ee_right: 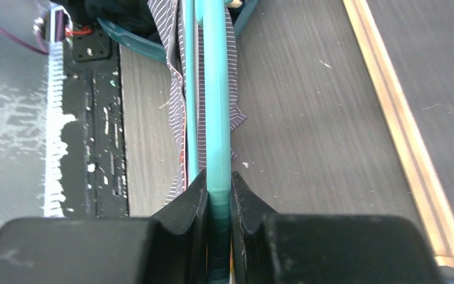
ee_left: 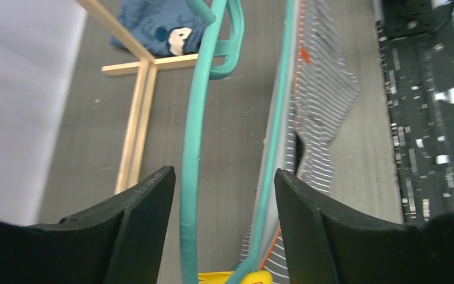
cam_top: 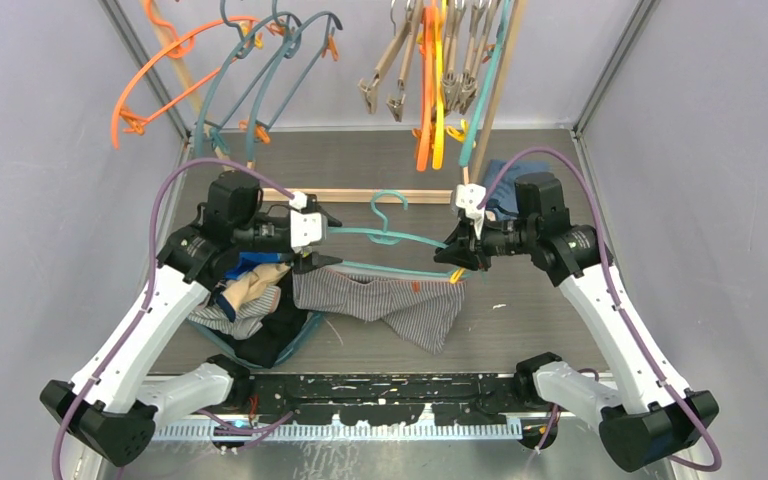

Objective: Remove the underwear clipped to the hanger
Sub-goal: Remove the underwear from the hanger.

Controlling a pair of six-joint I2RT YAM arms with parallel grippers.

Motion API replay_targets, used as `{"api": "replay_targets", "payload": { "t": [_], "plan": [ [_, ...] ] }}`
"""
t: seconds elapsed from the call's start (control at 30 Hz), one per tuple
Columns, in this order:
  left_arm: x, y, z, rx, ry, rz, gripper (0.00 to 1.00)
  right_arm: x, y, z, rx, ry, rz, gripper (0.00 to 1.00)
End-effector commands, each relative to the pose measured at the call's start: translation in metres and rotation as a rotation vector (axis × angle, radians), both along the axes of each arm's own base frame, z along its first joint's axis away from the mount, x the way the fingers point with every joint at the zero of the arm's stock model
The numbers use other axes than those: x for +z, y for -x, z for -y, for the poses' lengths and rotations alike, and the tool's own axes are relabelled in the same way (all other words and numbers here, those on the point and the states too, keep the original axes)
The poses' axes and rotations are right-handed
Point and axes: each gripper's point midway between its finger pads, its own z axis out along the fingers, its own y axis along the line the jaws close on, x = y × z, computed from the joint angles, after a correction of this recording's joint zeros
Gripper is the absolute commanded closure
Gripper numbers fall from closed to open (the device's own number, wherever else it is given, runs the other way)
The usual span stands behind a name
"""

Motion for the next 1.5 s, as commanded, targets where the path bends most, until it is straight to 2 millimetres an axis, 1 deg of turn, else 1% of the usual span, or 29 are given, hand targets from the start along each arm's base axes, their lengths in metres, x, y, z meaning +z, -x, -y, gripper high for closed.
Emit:
{"api": "replay_targets", "payload": {
  "t": [0.0, 0.13, 0.23, 0.27, 0.37, 0.43, 0.5, 0.77, 0.83, 0.9, 0.93, 0.97, 1.0, 1.07, 1.1, 1.13, 1.17, 1.3, 1.33, 1.37, 1.4, 1.47],
  "plan": [
    [0.021, 0.026, 0.005, -0.037, 0.071, -0.152, 0.33, 0.026, 0.0, 0.003, 0.086, 0.028, 0.248, 0.99],
    [0.031, 0.022, 0.016, -0.023, 0.102, -0.313, 0.32, 0.027, 0.003, 0.002, 0.126, 0.038, 0.297, 0.99],
    [0.04, 0.021, 0.027, -0.026, 0.126, -0.456, 0.32, 0.035, 0.002, 0.002, 0.129, 0.031, 0.343, 0.99],
    [0.039, 0.021, 0.031, -0.028, 0.127, -0.501, 0.33, 0.037, 0.002, 0.001, 0.129, 0.027, 0.353, 0.99],
    [0.039, 0.023, 0.037, -0.044, 0.136, -0.547, 0.42, 0.04, 0.001, 0.001, 0.123, 0.022, 0.375, 0.99],
    [0.036, 0.026, 0.038, -0.053, 0.135, -0.552, 0.48, 0.04, 0.001, 0.002, 0.119, 0.025, 0.38, 0.99],
    [0.029, 0.027, 0.037, -0.046, 0.127, -0.554, 0.5, 0.04, 0.0, 0.002, 0.113, 0.03, 0.388, 0.99],
    [0.008, 0.044, 0.018, -0.02, 0.022, -0.56, 0.65, 0.037, -0.002, 0.006, 0.096, 0.053, 0.422, 0.99],
    [0.006, 0.048, 0.015, -0.025, 0.003, -0.576, 0.71, 0.036, -0.002, 0.007, 0.095, 0.054, 0.422, 0.99],
    [0.005, 0.05, 0.014, -0.03, -0.001, -0.576, 0.81, 0.035, -0.002, 0.006, 0.097, 0.053, 0.421, 0.99],
    [0.006, 0.05, 0.014, -0.036, 0.0, -0.566, 0.88, 0.034, -0.002, 0.006, 0.099, 0.05, 0.416, 0.99],
    [0.007, 0.052, 0.014, -0.053, 0.001, -0.543, 0.98, 0.033, -0.002, 0.005, 0.1, 0.048, 0.409, 0.99],
    [0.008, 0.054, 0.013, -0.073, 0.002, -0.51, 1.0, 0.032, -0.002, 0.004, 0.102, 0.045, 0.398, 0.99],
    [0.01, 0.054, 0.01, -0.097, -0.001, -0.428, 1.0, 0.026, 0.0, 0.004, 0.101, 0.045, 0.365, 0.99],
    [0.01, 0.054, 0.009, -0.116, -0.005, -0.373, 1.0, 0.023, 0.002, 0.004, 0.099, 0.045, 0.349, 0.98],
    [0.011, 0.055, 0.007, -0.139, -0.012, -0.311, 1.0, 0.021, 0.004, 0.005, 0.096, 0.043, 0.33, 0.93],
    [0.011, 0.055, 0.005, -0.154, -0.019, -0.253, 1.0, 0.018, 0.006, 0.005, 0.091, 0.041, 0.308, 0.84],
    [0.011, 0.049, -0.001, -0.192, -0.04, -0.026, 1.0, 0.008, 0.019, 0.007, 0.074, 0.036, 0.196, 0.47],
    [0.011, 0.047, -0.002, -0.197, -0.054, 0.007, 1.0, 0.007, 0.022, 0.008, 0.071, 0.036, 0.167, 0.36],
    [0.008, 0.044, -0.004, -0.198, -0.077, 0.026, 1.0, 0.008, 0.024, 0.008, 0.063, 0.036, 0.139, 0.28],
    [0.007, 0.042, -0.006, -0.203, -0.098, 0.049, 1.0, 0.009, 0.026, 0.008, 0.052, 0.033, 0.107, 0.23],
    [0.002, 0.039, -0.009, -0.218, -0.134, 0.109, 1.0, 0.014, 0.029, 0.009, 0.032, 0.026, 0.06, 0.2]
  ]
}}
